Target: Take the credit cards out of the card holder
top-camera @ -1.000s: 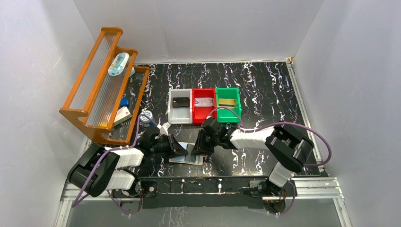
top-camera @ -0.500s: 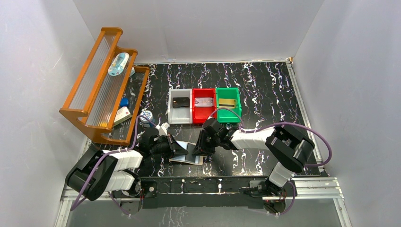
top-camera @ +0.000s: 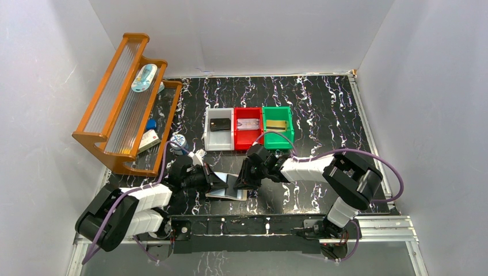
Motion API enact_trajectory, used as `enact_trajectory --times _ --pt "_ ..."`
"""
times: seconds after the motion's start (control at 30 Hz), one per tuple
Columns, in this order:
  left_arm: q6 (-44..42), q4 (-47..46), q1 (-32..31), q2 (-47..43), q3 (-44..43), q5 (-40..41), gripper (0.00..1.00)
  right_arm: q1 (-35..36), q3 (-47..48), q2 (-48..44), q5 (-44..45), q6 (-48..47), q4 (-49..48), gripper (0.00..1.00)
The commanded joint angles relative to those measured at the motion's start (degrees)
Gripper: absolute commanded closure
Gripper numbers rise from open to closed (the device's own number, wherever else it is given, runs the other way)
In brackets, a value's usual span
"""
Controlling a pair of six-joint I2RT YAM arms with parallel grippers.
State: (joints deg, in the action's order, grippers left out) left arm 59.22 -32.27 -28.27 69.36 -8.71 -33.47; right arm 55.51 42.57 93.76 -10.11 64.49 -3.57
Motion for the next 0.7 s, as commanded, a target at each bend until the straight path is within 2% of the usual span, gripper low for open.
enact_trajectory --times 0.0,0.4,0.67 --pt "-0.84 -0.2 0.15 -2.6 -1.64 -0.48 0.98 -0.31 -1.96 2.07 3.87 -1.44 5.61 0.66" --pt "-3.64 6.21 0.15 -5.41 -3.23 1.1 0.96 -0.4 -1.96 1.96 3.78 -1.6 5.6 0.66" --pt "-4.24 7.69 0.15 -6.09 -3.4 1.81 0.99 -0.59 -1.79 1.57 3.53 -2.19 5.48 0.66"
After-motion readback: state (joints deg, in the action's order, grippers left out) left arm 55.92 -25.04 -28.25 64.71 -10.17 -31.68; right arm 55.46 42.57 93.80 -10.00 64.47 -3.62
